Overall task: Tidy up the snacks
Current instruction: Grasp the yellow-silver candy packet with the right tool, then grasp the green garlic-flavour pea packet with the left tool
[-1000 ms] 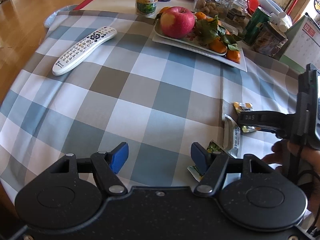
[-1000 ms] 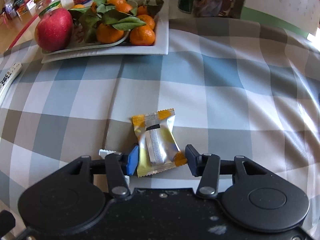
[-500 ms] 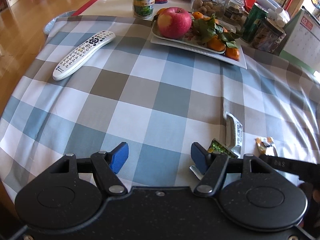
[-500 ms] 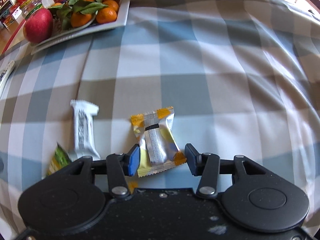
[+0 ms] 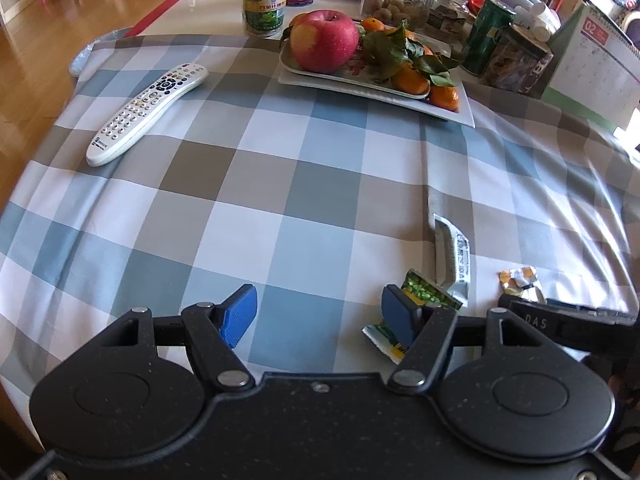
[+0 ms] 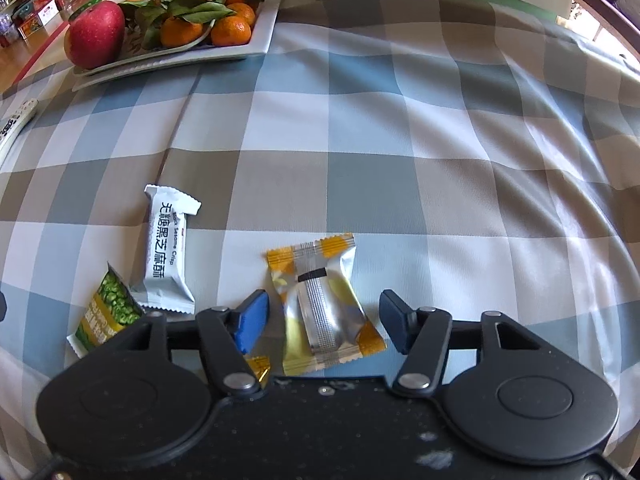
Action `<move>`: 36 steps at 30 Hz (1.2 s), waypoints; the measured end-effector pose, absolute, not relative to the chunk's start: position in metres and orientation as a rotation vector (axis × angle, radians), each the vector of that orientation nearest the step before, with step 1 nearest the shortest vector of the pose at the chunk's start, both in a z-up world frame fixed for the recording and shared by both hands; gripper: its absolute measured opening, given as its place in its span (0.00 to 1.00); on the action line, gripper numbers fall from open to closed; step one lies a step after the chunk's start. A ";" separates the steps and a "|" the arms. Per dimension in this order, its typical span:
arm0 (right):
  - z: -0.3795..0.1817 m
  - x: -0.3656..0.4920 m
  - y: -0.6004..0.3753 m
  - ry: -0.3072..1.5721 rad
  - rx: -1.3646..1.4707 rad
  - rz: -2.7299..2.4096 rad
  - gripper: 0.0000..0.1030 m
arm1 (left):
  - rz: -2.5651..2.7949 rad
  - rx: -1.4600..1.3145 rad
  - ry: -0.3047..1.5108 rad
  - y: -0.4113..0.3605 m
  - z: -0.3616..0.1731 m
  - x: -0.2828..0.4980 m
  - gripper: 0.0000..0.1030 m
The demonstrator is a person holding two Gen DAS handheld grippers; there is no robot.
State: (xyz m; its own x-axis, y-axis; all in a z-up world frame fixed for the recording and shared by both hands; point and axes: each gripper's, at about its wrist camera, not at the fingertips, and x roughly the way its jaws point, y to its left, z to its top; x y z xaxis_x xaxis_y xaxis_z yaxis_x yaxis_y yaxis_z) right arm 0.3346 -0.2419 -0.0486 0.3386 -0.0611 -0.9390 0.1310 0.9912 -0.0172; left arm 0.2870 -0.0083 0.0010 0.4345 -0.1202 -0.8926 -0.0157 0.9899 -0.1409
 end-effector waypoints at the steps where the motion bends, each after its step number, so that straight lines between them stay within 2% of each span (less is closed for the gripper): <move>1: -0.048 0.334 -0.243 1.222 0.080 -0.117 0.49 | -0.064 -0.145 1.119 -0.008 0.001 0.287 0.67; 2: -0.047 0.333 -0.244 1.218 0.078 -0.124 0.39 | -0.066 -0.154 1.119 -0.008 0.000 0.288 0.67; 6: -0.044 0.327 -0.251 1.238 0.113 -0.127 0.37 | -0.076 -0.159 1.130 -0.012 -0.004 0.289 0.67; 17: -0.010 0.280 -0.283 1.245 0.375 -0.159 0.35 | -0.169 -0.093 1.090 -0.042 -0.011 0.282 0.67; 22: 0.006 0.265 -0.294 1.192 0.513 -0.155 0.35 | -0.218 -0.033 1.073 -0.059 -0.018 0.277 0.67; 30: 0.013 0.262 -0.300 1.134 0.572 -0.174 0.35 | -0.214 0.038 1.061 -0.068 -0.035 0.273 0.67; 36: 0.032 0.260 -0.294 1.057 0.496 -0.160 0.35 | -0.206 0.033 1.063 -0.073 -0.043 0.277 0.67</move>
State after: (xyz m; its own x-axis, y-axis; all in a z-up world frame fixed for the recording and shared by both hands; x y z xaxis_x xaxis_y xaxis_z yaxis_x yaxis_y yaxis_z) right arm 0.2600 -0.2939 0.0318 0.4919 0.1075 -0.8640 0.3583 0.8794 0.3134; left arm 0.2766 -0.0726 -0.0428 0.4689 -0.1517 -0.8701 0.1835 0.9804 -0.0720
